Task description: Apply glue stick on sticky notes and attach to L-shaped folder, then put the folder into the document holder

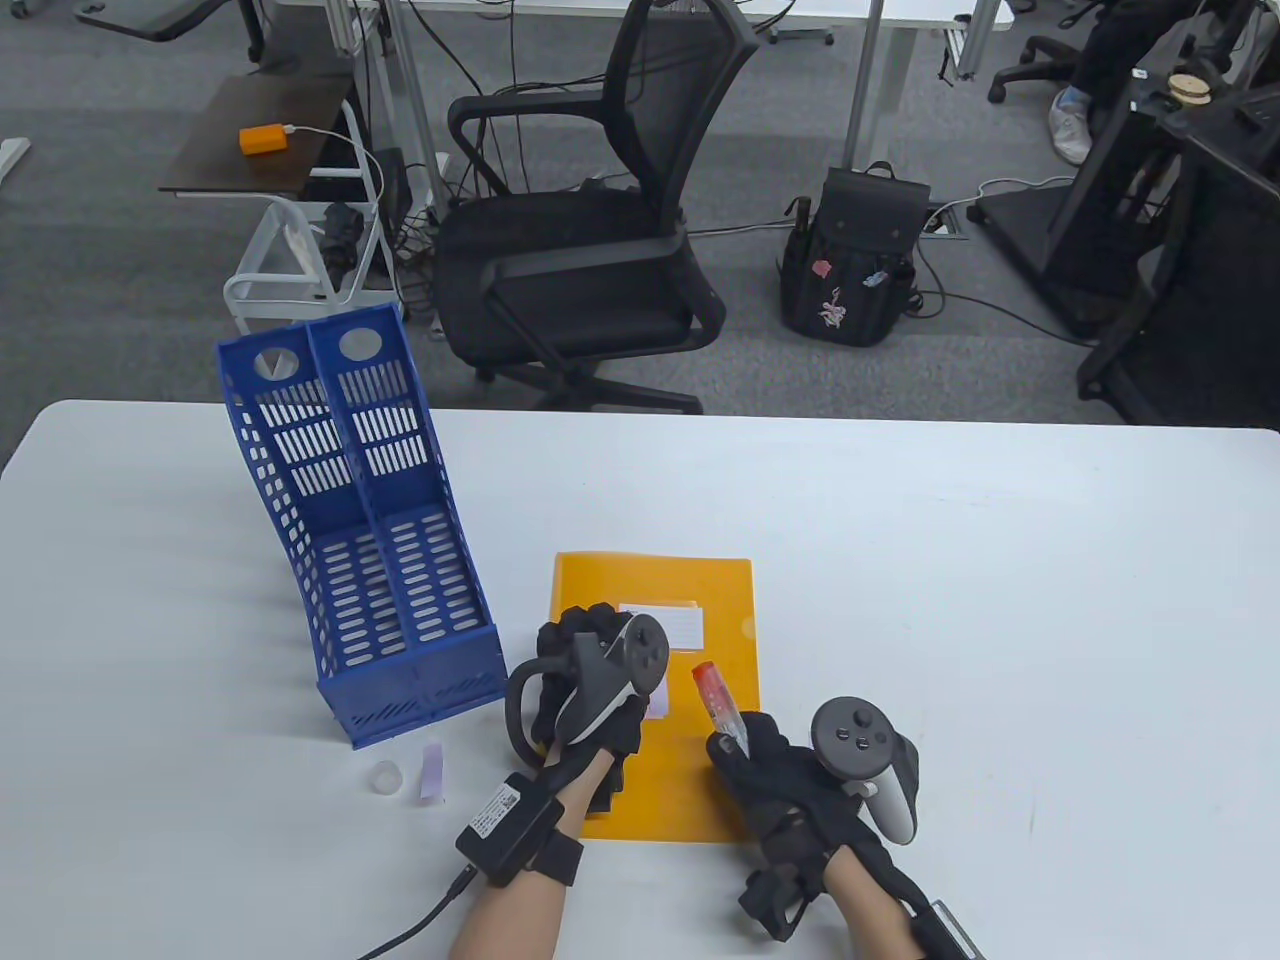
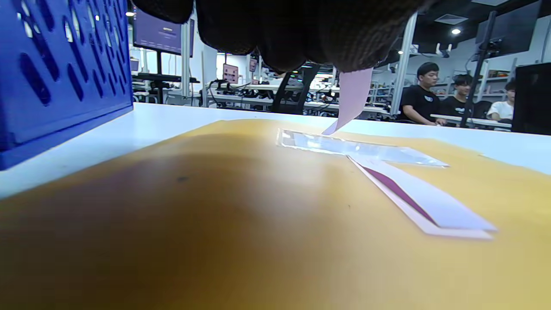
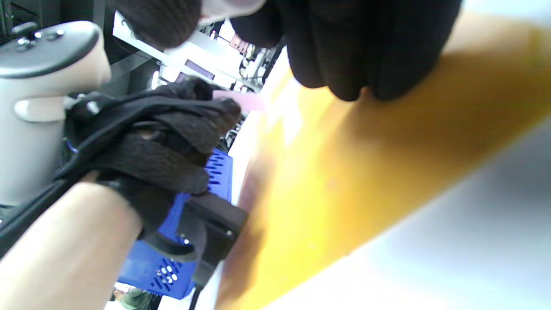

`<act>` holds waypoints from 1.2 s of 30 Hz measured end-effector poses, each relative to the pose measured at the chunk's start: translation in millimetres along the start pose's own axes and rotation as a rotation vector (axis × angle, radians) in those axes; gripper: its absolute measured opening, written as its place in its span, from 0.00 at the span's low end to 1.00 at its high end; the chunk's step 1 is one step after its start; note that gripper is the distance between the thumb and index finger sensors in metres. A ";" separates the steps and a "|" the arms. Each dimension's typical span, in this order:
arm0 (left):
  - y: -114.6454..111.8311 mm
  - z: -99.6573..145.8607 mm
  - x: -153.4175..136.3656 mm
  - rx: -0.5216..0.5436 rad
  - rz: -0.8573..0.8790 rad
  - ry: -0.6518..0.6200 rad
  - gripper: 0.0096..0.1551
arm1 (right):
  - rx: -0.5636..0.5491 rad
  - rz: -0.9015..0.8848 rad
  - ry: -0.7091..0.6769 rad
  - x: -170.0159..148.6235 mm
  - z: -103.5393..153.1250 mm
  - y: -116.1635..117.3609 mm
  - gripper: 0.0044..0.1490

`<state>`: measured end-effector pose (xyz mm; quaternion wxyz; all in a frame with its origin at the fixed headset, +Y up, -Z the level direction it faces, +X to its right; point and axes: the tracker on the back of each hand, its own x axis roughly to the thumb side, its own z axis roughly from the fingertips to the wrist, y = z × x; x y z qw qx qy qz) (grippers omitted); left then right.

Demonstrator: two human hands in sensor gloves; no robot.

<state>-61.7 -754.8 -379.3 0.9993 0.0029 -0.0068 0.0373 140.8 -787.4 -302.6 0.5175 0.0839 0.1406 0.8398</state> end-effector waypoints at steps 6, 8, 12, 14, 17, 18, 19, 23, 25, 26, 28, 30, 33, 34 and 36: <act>-10.2 0.1 6.8 -0.033 -0.035 -0.056 0.19 | 0.002 0.004 -0.004 0.0 0.0 0.1 0.40; -12.5 -0.6 7.5 -0.055 -0.051 -0.084 0.19 | 0.001 0.007 -0.006 0.0 -0.1 0.2 0.40; -14.7 -0.5 7.5 -0.109 -0.046 -0.089 0.19 | 0.002 0.008 -0.006 -0.1 -0.2 0.2 0.40; -16.2 -1.5 7.3 -0.138 -0.047 -0.098 0.18 | 0.002 0.007 -0.007 0.0 -0.1 0.2 0.40; -16.8 -1.3 7.3 -0.146 -0.050 -0.095 0.18 | 0.001 0.009 -0.008 0.1 -0.1 0.3 0.40; -15.9 -0.9 7.4 -0.149 -0.054 -0.096 0.18 | 0.000 0.009 -0.008 0.1 -0.1 0.3 0.40; -15.7 -0.9 7.5 -0.153 -0.058 -0.097 0.18 | 0.000 0.009 -0.008 0.1 -0.1 0.3 0.40; -14.4 0.2 7.9 -0.171 -0.072 -0.095 0.18 | 0.001 0.005 -0.006 0.2 -0.1 0.2 0.40; -13.8 0.7 8.0 -0.172 -0.077 -0.095 0.18 | 0.001 0.004 -0.006 0.3 0.0 0.2 0.40; -13.8 0.8 8.1 -0.171 -0.078 -0.096 0.18 | 0.001 0.004 -0.005 0.3 0.0 0.2 0.40; -13.8 0.9 8.4 -0.175 -0.079 -0.096 0.18 | 0.001 0.004 -0.005 0.3 0.1 0.2 0.40; -13.8 1.3 8.9 -0.183 -0.081 -0.094 0.18 | 0.001 0.003 -0.005 0.3 0.1 0.2 0.40; -13.8 1.0 9.1 -0.187 -0.082 -0.094 0.18 | 0.002 0.003 -0.004 0.4 0.1 0.2 0.40; -14.0 0.7 9.2 -0.198 -0.079 -0.092 0.18 | 0.002 0.003 -0.004 0.4 0.2 0.1 0.40; -14.0 0.7 9.4 -0.211 -0.079 -0.092 0.19 | 0.002 0.001 -0.004 0.4 0.2 0.1 0.40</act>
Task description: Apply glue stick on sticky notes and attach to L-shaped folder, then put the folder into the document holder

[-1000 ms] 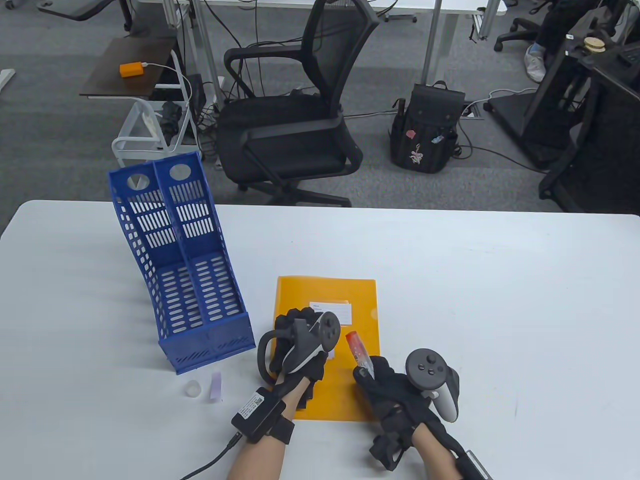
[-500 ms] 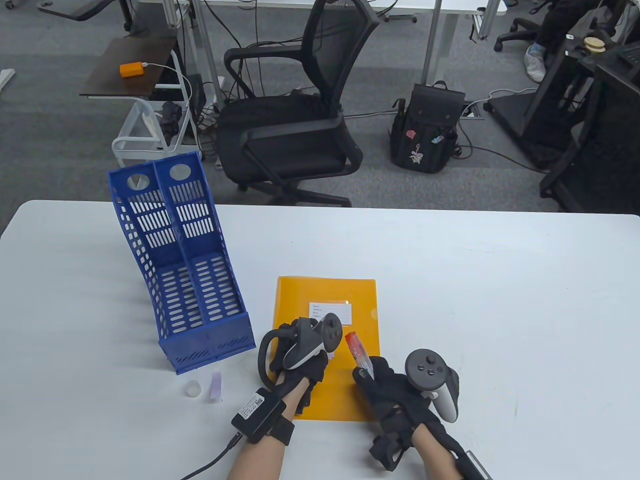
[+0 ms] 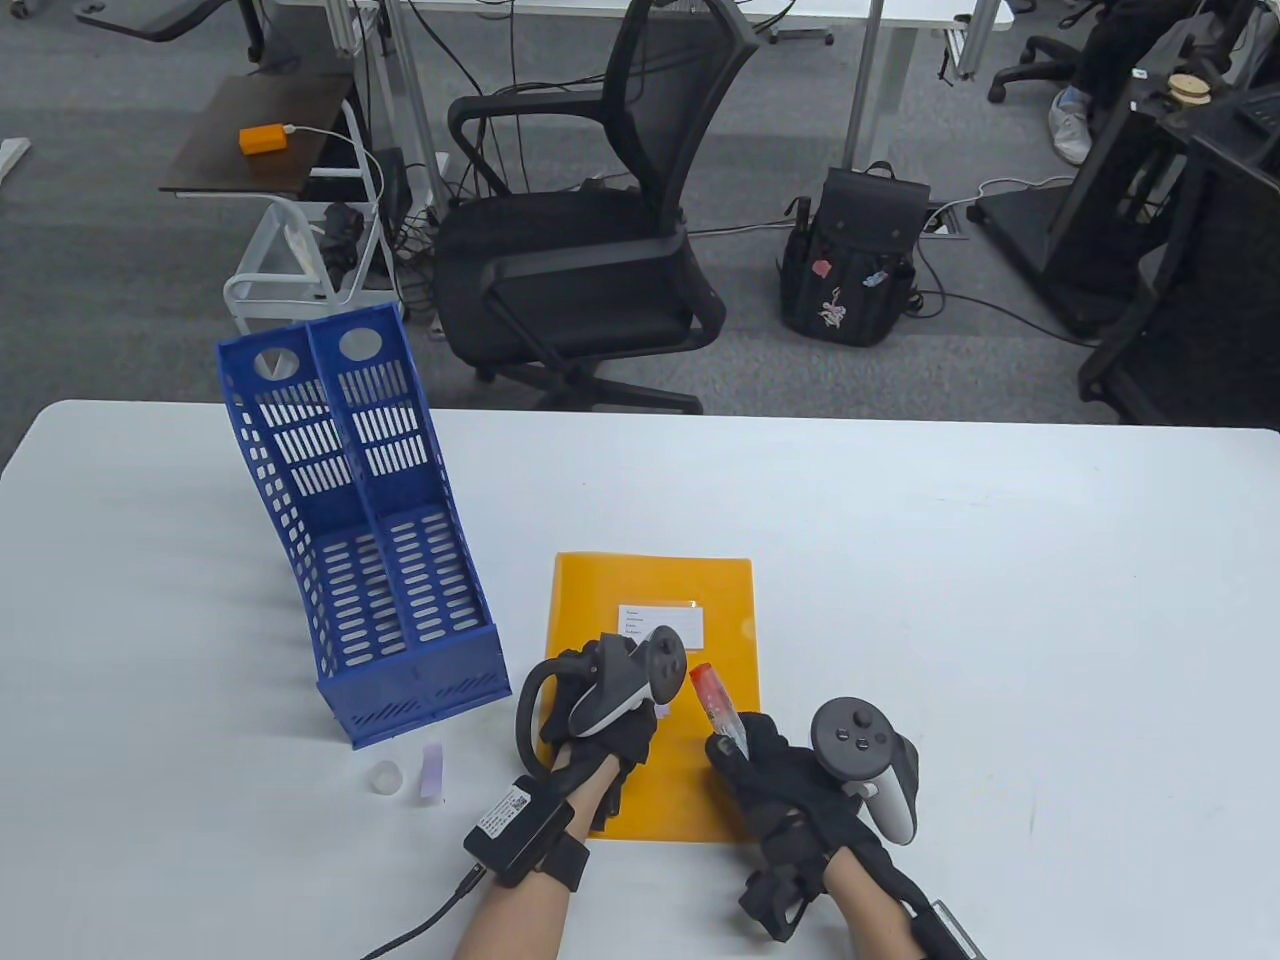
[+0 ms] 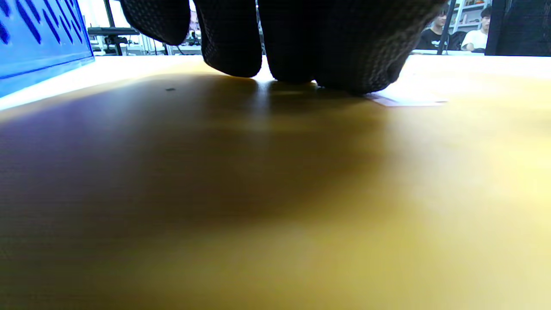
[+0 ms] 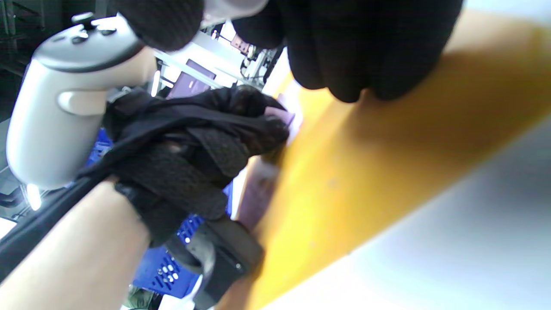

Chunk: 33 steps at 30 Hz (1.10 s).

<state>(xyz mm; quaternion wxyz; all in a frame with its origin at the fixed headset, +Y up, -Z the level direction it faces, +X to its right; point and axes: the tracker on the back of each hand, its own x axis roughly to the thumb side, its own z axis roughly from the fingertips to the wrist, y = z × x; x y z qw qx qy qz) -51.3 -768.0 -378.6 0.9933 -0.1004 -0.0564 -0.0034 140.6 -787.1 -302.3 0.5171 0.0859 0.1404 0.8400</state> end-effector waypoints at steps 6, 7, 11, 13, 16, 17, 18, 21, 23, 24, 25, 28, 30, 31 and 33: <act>4.0 -0.1 -0.5 -0.070 -0.001 -0.007 0.20 | 0.000 0.001 0.000 0.1 0.0 0.0 0.40; 4.7 -0.2 -0.7 -0.084 0.007 -0.008 0.21 | 0.000 0.001 0.000 0.1 0.0 0.0 0.40; 6.6 -0.3 -2.1 -0.110 0.028 -0.013 0.21 | 0.001 0.000 0.001 0.1 0.0 -0.1 0.40; 6.4 -0.7 -2.3 -0.113 0.035 -0.014 0.21 | 0.001 -0.001 0.002 0.1 0.0 -0.1 0.40; 5.4 -0.9 -2.2 -0.104 0.049 -0.010 0.21 | 0.001 -0.001 0.002 0.1 0.0 -0.2 0.40; 5.0 -1.1 -1.8 -0.093 0.045 -0.002 0.20 | 0.001 -0.001 0.002 0.2 0.1 -0.2 0.40; 4.9 -1.2 -1.7 -0.087 0.041 0.001 0.20 | 0.001 -0.001 0.002 0.2 0.0 -0.2 0.40; 4.4 -1.7 -0.9 -0.068 0.037 0.013 0.20 | 0.000 -0.001 0.002 0.3 0.1 -0.3 0.40; 4.5 -2.2 -0.8 -0.058 0.037 0.020 0.19 | 0.000 0.000 0.002 0.3 0.1 -0.3 0.40; 4.7 -2.6 -0.6 -0.056 0.034 0.021 0.19 | 0.000 0.000 0.002 0.3 0.0 -0.3 0.40; 4.9 -3.6 0.2 -0.067 0.022 0.016 0.20 | 0.000 0.000 0.002 0.3 0.0 -0.3 0.40; 6.6 -8.0 2.7 -0.125 -0.024 0.010 0.20 | 0.001 -0.001 0.002 0.4 0.0 -0.4 0.40; 6.2 -11.0 2.6 -0.174 -0.003 0.018 0.22 | 0.001 -0.002 0.002 0.5 0.0 -0.4 0.40; 6.3 -11.9 2.3 -0.186 0.007 0.019 0.24 | 0.001 -0.002 0.002 0.5 0.0 -0.4 0.40; 7.1 -15.1 -0.2 -0.199 0.047 0.022 0.28 | 0.000 -0.002 0.003 0.6 0.0 -0.4 0.40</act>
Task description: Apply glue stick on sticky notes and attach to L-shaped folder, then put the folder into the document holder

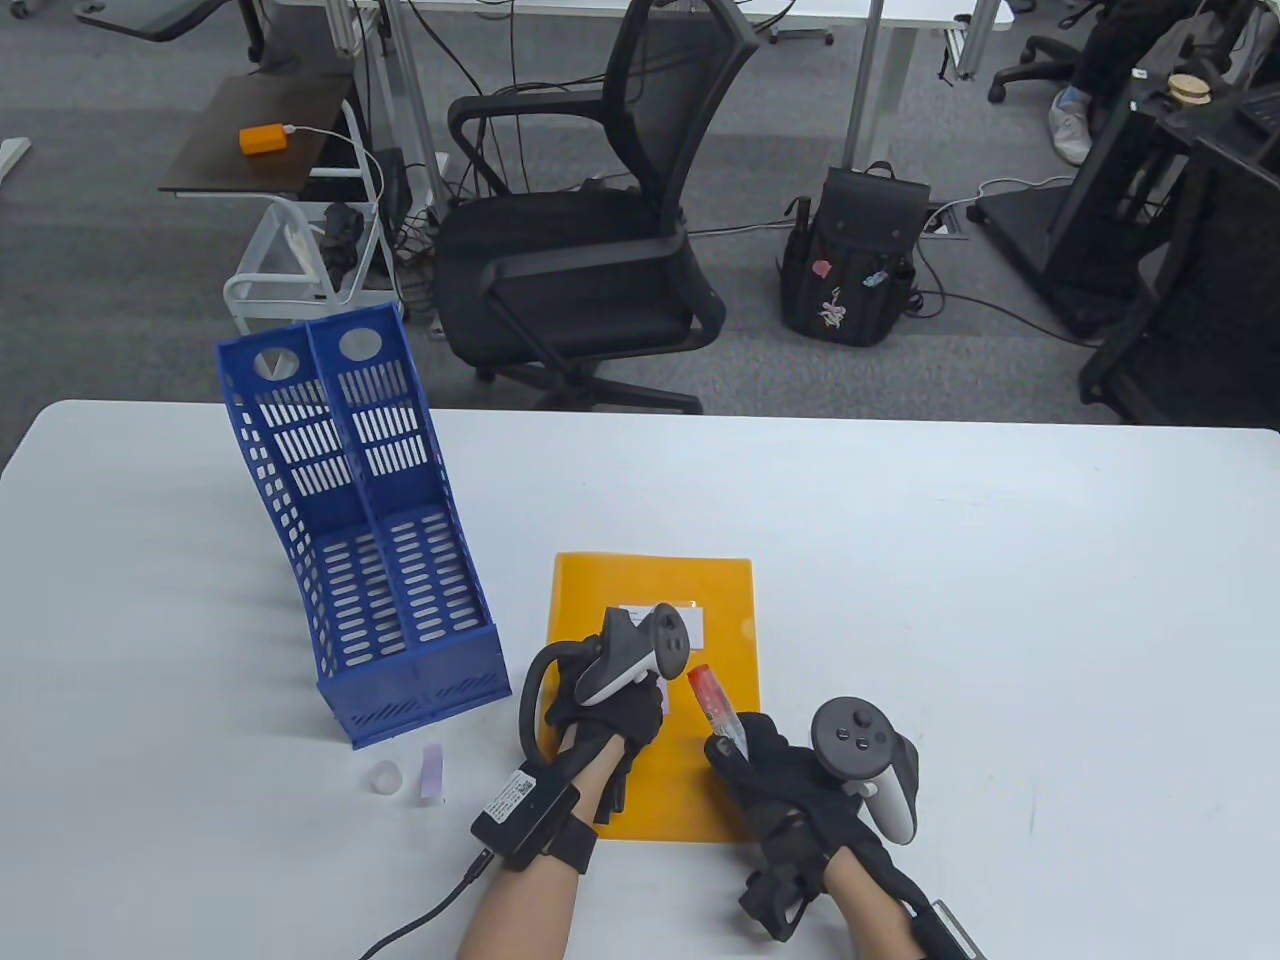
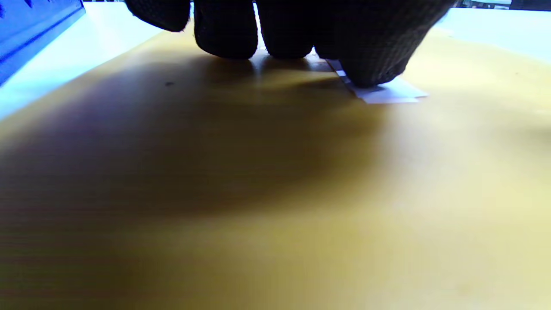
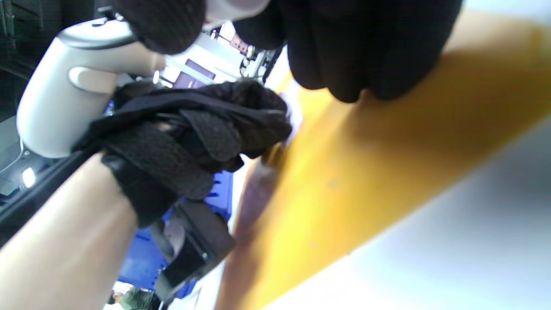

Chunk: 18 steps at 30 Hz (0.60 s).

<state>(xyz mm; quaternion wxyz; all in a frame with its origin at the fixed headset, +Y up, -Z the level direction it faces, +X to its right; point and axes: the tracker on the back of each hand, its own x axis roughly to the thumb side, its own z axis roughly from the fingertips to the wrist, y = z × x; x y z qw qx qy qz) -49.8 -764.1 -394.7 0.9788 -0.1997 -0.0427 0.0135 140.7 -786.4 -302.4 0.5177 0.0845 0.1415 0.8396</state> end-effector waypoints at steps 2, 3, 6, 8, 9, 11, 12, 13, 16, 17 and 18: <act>0.5 -2.3 -2.5 -0.023 0.031 0.005 0.33 | -0.001 -0.001 0.001 0.0 0.0 -0.1 0.40; 0.6 -3.1 -3.6 -0.034 0.040 0.005 0.35 | -0.001 -0.001 0.001 0.0 0.0 -0.1 0.40; 0.4 -4.2 -5.3 -0.041 0.050 0.000 0.39 | -0.001 -0.004 0.002 0.0 0.1 -0.2 0.40; 0.6 -5.2 -6.2 -0.055 0.054 -0.006 0.40 | -0.001 -0.005 0.003 0.0 0.2 -0.2 0.40; 0.5 -5.8 -6.6 -0.063 0.057 -0.006 0.40 | -0.002 -0.005 0.003 0.0 0.2 -0.2 0.40; -0.3 -7.9 -6.9 -0.095 0.065 -0.012 0.40 | -0.002 -0.003 0.002 0.0 0.2 -0.2 0.40; -0.2 -8.4 -6.9 -0.107 0.065 -0.012 0.40 | -0.002 -0.002 0.002 0.1 0.2 -0.1 0.40; -0.3 -9.3 -6.8 -0.117 0.060 -0.016 0.40 | -0.002 -0.002 0.002 0.0 0.1 -0.2 0.40; -0.6 -10.1 -6.3 -0.141 0.050 -0.018 0.39 | -0.001 -0.003 0.003 0.1 0.2 -0.3 0.40; -0.3 -9.9 -6.2 -0.150 0.041 -0.018 0.39 | -0.001 -0.004 0.004 0.1 0.2 -0.3 0.40; 0.1 -9.9 -6.0 -0.150 0.039 -0.018 0.39 | -0.001 -0.005 0.004 0.0 0.2 -0.3 0.40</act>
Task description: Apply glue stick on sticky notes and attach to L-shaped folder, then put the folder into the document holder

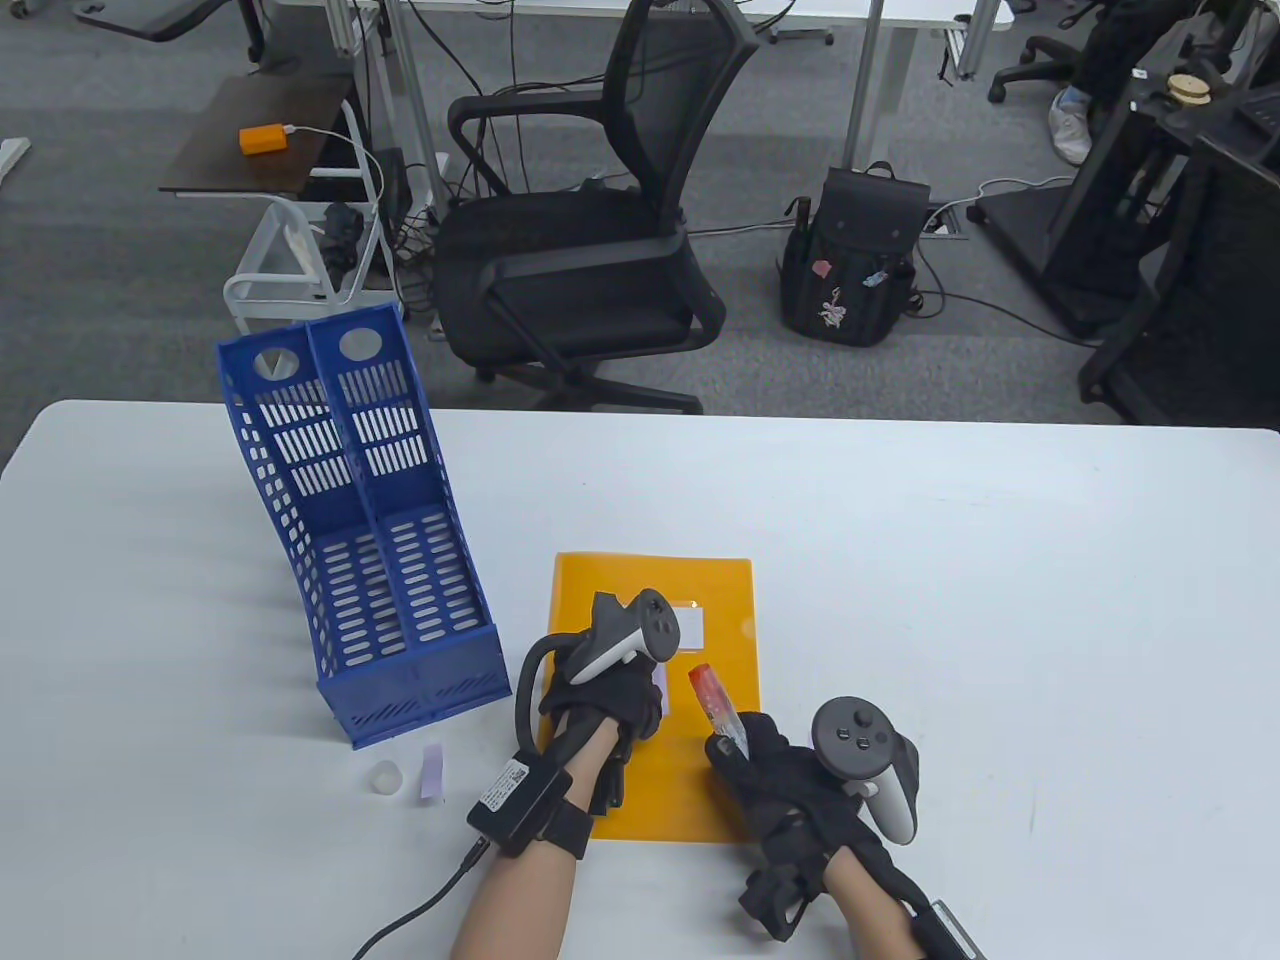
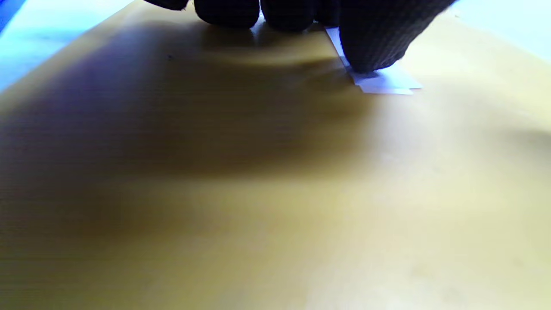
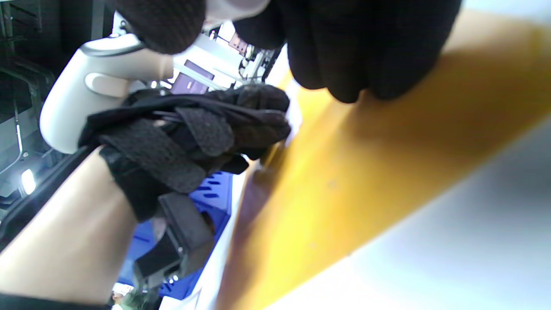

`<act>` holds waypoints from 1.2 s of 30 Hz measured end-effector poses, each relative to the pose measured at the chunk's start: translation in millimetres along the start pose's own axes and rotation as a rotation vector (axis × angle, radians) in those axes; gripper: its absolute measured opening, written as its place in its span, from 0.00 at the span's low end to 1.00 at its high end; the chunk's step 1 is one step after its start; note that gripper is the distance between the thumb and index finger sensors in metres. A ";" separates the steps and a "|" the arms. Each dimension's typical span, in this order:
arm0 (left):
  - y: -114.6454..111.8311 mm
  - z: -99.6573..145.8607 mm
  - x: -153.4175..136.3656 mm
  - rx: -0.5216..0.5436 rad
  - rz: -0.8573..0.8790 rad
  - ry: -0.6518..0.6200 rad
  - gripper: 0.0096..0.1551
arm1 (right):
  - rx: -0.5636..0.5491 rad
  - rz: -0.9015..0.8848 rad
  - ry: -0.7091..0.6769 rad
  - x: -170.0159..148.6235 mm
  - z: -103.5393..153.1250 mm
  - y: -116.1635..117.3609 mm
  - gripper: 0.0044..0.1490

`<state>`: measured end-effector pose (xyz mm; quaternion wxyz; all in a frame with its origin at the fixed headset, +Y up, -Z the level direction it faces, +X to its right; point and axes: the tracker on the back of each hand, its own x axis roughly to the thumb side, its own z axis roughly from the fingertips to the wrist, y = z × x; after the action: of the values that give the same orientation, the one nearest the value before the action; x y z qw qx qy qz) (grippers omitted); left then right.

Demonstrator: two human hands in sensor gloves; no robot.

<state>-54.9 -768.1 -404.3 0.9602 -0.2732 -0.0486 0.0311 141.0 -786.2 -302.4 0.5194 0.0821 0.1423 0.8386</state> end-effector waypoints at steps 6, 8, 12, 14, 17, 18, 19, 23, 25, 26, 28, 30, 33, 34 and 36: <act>0.5 -0.8 0.7 -0.009 -0.007 0.003 0.39 | 0.000 -0.002 0.001 0.0 0.2 0.0 0.40; 0.3 -0.9 0.4 -0.014 -0.001 0.004 0.40 | 0.000 0.001 0.000 0.1 0.2 0.1 0.40; 0.3 -0.8 1.4 -0.022 -0.005 -0.002 0.43 | 0.000 0.006 -0.001 0.0 -0.1 0.1 0.40; 0.5 -1.0 1.6 -0.033 -0.009 -0.004 0.42 | 0.000 0.006 -0.001 0.0 -0.1 0.1 0.40; 1.0 -1.0 1.5 -0.051 -0.012 -0.005 0.39 | 0.000 0.004 0.000 0.1 -0.2 0.1 0.40; 1.1 -1.1 1.5 -0.051 -0.011 -0.006 0.39 | 0.001 0.003 0.000 0.0 -0.2 0.1 0.40; 0.9 -1.3 1.5 -0.052 -0.011 -0.006 0.39 | 0.001 0.003 0.001 0.1 -0.2 0.1 0.40; 0.1 -0.4 1.3 -0.028 -0.019 -0.006 0.45 | 0.000 0.004 0.002 0.4 0.0 0.3 0.40; 0.1 0.6 0.7 -0.004 -0.017 -0.003 0.47 | 0.002 0.015 -0.003 1.5 0.3 1.2 0.40; -0.1 1.0 0.6 0.005 -0.011 -0.003 0.48 | 0.002 0.019 -0.004 1.9 0.4 1.4 0.40; -0.4 2.2 -0.1 0.021 -0.013 0.002 0.48 | 0.003 0.024 -0.005 2.5 0.4 1.8 0.40; -1.3 4.1 0.2 0.036 -0.027 -0.009 0.48 | 0.003 0.025 -0.006 2.3 0.3 1.8 0.40; -0.3 10.4 0.7 0.048 -0.057 -0.034 0.44 | 0.005 0.029 -0.010 2.2 0.2 2.0 0.40; 0.5 12.6 0.5 0.048 -0.050 -0.046 0.44 | 0.007 0.030 -0.010 2.3 0.1 2.0 0.40; 2.1 17.0 -1.0 0.041 -0.021 -0.059 0.42 | 0.010 0.030 -0.010 2.1 0.2 1.9 0.40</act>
<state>-57.8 -757.5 -391.1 0.9640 -0.2520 -0.0792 0.0299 138.5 -785.1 -301.6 0.5072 0.0909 0.1428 0.8450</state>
